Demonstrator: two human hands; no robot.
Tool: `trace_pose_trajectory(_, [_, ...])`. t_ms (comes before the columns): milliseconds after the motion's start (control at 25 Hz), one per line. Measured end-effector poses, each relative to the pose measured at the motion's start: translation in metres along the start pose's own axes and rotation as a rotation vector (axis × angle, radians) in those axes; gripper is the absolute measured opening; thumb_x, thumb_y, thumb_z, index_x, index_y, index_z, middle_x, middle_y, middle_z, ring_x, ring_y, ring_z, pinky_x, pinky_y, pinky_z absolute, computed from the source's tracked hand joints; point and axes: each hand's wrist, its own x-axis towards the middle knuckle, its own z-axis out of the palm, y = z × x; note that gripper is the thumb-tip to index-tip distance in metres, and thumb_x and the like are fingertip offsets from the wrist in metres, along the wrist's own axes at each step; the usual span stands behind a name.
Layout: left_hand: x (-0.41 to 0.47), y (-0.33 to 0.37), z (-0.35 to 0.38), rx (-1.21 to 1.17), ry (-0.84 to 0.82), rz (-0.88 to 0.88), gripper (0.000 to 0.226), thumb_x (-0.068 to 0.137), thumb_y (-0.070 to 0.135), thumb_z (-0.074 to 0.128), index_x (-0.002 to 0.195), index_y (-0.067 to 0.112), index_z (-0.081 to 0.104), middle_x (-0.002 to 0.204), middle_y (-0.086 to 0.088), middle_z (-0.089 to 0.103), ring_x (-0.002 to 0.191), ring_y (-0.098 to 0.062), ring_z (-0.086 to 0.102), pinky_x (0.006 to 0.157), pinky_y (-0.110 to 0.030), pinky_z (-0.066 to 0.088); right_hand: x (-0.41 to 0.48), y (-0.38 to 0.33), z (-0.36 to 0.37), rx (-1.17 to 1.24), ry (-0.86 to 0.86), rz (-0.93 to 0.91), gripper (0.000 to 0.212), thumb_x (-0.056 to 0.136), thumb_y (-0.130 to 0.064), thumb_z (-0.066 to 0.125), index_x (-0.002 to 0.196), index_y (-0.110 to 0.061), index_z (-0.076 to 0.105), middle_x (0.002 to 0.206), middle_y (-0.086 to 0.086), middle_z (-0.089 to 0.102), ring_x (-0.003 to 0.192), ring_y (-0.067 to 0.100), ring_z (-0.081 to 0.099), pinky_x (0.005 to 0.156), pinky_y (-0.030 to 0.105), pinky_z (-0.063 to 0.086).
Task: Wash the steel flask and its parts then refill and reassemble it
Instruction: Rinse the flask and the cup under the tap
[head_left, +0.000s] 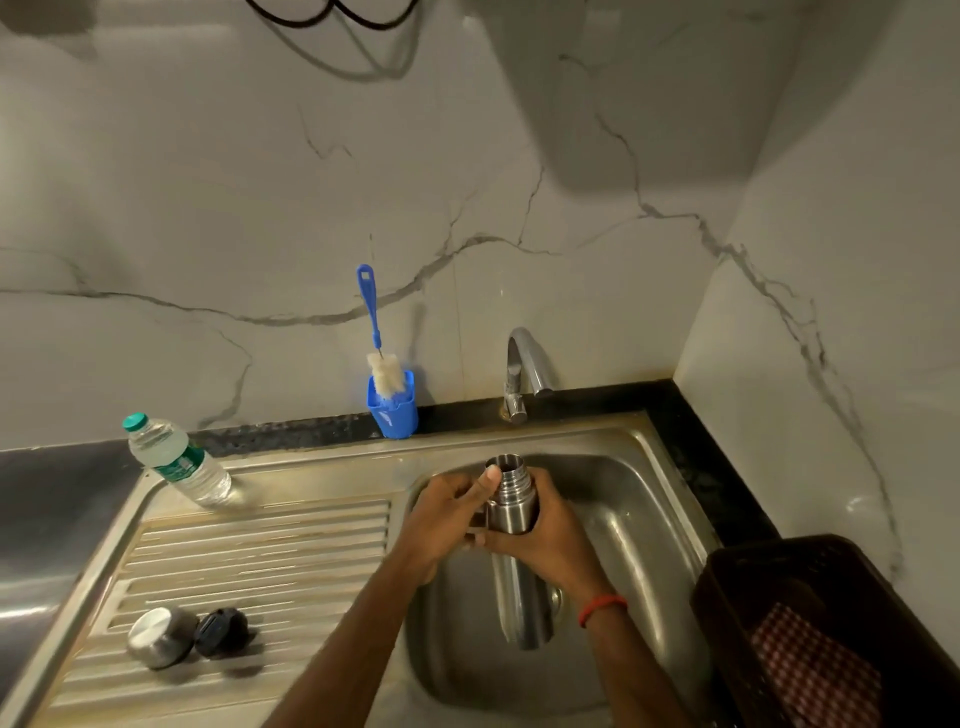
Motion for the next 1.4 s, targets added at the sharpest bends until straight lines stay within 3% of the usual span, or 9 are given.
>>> trace_pose_trajectory(280, [0.051,0.018,0.021,0.042,0.051,-0.012,0.042,0.096,0.051,0.061,0.103,0.011,0.071,0.096,-0.007,0.078,0.089,-0.023,0.076,0.084,-0.05,0.062,0.014,0.022,-0.016,0.007,0.134,0.114,0.072,0.063,-0.053,0.088,0.119,-0.045,0.043,0.107,-0.02,0.065,0.097,-0.002,0.064,0.079,0.02,0.051])
trace_pose_trajectory(520, [0.112,0.028,0.022,0.189,0.12,-0.009,0.038,0.097,0.051,0.061,0.098,0.013,0.069,0.098,-0.004,0.074,0.089,-0.022,0.073,0.083,-0.045,0.062,0.035,0.034,-0.017,-0.054,0.175,0.152,0.073,0.065,-0.055,0.084,0.124,-0.047,0.042,0.112,-0.017,0.064,0.101,0.002,0.061,0.086,0.031,0.053])
trace_pose_trajectory(640, [0.151,0.028,0.026,0.256,0.144,-0.07,0.044,0.096,0.052,0.061,0.094,0.009,0.071,0.096,-0.013,0.075,0.086,-0.029,0.073,0.083,-0.043,0.062,0.043,0.041,-0.021,-0.114,0.179,0.163,0.072,0.063,-0.05,0.086,0.123,-0.047,0.045,0.109,-0.02,0.065,0.099,-0.001,0.061,0.087,0.029,0.054])
trace_pose_trajectory(800, [0.188,0.025,0.038,0.458,0.141,-0.109,0.05,0.094,0.058,0.061,0.098,0.009,0.07,0.088,-0.009,0.072,0.077,-0.024,0.068,0.079,-0.04,0.058,0.056,0.047,-0.024,-0.15,0.192,0.16,0.069,0.062,-0.053,0.085,0.119,-0.048,0.045,0.098,-0.024,0.064,0.093,-0.003,0.062,0.084,0.027,0.053])
trace_pose_trajectory(880, [0.199,0.022,0.041,0.566,0.141,-0.112,0.043,0.096,0.051,0.061,0.11,0.011,0.066,0.094,-0.002,0.067,0.085,-0.021,0.067,0.081,-0.04,0.059,0.062,0.05,-0.024,-0.165,0.202,0.149,0.073,0.062,-0.057,0.084,0.122,-0.045,0.045,0.099,-0.023,0.064,0.094,-0.001,0.063,0.086,0.029,0.055])
trace_pose_trajectory(1080, [0.211,0.026,0.046,0.79,0.144,-0.059,0.041,0.099,0.04,0.064,0.126,0.01,0.056,0.111,-0.007,0.064,0.097,-0.023,0.062,0.076,-0.035,0.048,0.075,0.061,-0.028,-0.146,0.229,0.136,0.073,0.059,-0.059,0.082,0.12,-0.05,0.043,0.108,-0.019,0.067,0.101,0.003,0.064,0.089,0.034,0.056])
trace_pose_trajectory(1200, [0.218,0.023,0.044,0.651,0.159,-0.125,0.021,0.1,0.033,0.063,0.104,0.014,0.055,0.099,-0.003,0.06,0.089,-0.022,0.06,0.078,-0.035,0.05,0.082,0.065,-0.031,-0.115,0.216,0.146,0.072,0.061,-0.049,0.086,0.118,-0.051,0.042,0.107,-0.019,0.067,0.099,0.002,0.065,0.088,0.033,0.057])
trace_pose_trajectory(1280, [0.22,0.014,0.041,0.421,0.174,-0.178,0.024,0.102,0.033,0.056,0.088,0.013,0.059,0.096,-0.008,0.07,0.087,-0.027,0.068,0.087,-0.043,0.058,0.085,0.067,-0.031,-0.118,0.185,0.135,0.073,0.064,-0.044,0.088,0.122,-0.047,0.043,0.108,-0.02,0.066,0.1,0.002,0.064,0.089,0.032,0.057])
trace_pose_trajectory(1400, [0.21,0.004,0.04,0.286,0.175,-0.177,0.032,0.105,0.038,0.047,0.086,0.018,0.063,0.094,-0.011,0.072,0.09,-0.028,0.071,0.092,-0.048,0.058,0.087,0.07,-0.031,-0.159,0.13,0.089,0.076,0.066,-0.045,0.087,0.129,-0.042,0.044,0.107,-0.022,0.064,0.102,0.001,0.063,0.088,0.027,0.055])
